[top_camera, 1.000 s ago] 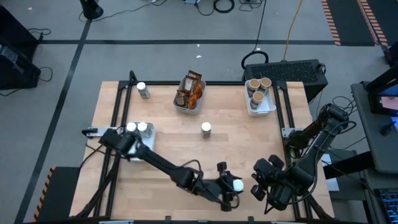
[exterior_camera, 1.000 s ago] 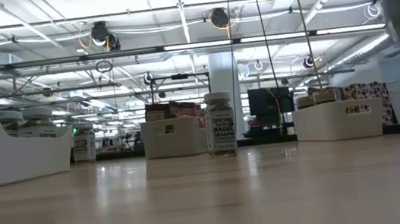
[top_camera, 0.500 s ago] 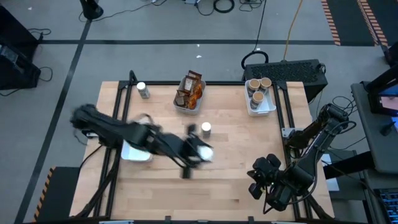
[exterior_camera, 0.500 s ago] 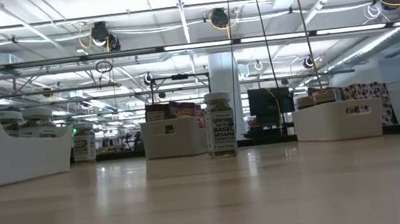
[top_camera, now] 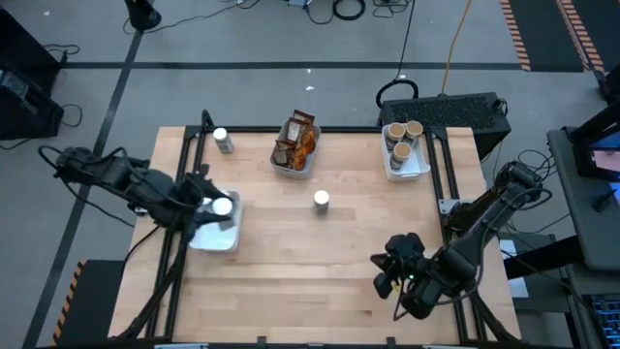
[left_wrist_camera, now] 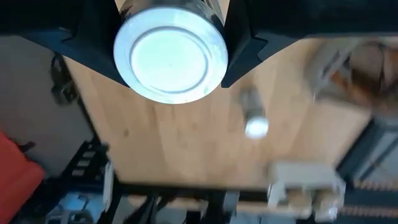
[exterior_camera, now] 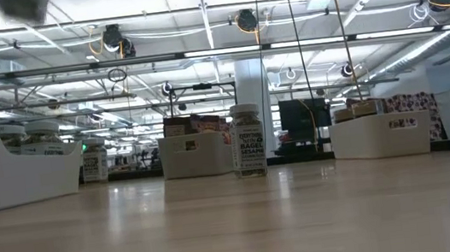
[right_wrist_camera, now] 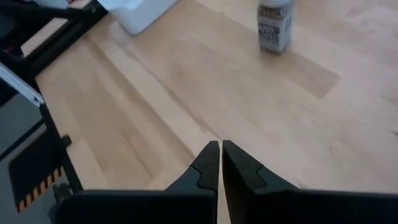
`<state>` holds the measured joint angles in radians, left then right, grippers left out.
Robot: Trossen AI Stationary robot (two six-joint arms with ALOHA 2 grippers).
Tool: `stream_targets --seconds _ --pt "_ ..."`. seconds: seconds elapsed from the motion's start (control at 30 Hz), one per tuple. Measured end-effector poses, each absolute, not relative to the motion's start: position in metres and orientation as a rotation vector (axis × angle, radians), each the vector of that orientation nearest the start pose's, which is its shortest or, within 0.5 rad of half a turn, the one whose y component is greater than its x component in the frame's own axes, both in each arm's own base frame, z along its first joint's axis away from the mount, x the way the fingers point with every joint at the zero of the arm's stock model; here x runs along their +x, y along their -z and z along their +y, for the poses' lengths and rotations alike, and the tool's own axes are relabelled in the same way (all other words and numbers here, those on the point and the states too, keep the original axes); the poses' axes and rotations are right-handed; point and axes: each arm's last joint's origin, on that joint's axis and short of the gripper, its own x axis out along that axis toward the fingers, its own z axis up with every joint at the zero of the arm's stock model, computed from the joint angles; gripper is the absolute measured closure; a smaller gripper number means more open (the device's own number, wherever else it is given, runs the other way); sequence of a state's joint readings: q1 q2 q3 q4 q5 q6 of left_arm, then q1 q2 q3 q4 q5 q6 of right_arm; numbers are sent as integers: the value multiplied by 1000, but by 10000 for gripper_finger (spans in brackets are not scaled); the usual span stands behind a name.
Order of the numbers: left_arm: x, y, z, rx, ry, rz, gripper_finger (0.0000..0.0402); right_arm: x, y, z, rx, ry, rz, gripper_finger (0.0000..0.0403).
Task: Sort spices by type
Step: Put the white spice bottle into the bottom white bin
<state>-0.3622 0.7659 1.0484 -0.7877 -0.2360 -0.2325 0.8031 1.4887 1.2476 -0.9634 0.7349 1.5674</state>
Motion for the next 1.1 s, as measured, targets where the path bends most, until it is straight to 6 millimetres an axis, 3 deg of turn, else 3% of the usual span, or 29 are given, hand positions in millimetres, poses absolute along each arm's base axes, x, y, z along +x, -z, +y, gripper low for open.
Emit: stream_targets --seconds 0.2,0.5,1.1 --pt "96 -319 -29 -141 44 527 187 235 -288 177 639 541 594 403" --pt "93 -263 -30 -104 107 651 185 266 -305 170 657 413 441 403" --pt "97 -258 -33 -107 155 691 183 275 -302 164 584 414 448 403"
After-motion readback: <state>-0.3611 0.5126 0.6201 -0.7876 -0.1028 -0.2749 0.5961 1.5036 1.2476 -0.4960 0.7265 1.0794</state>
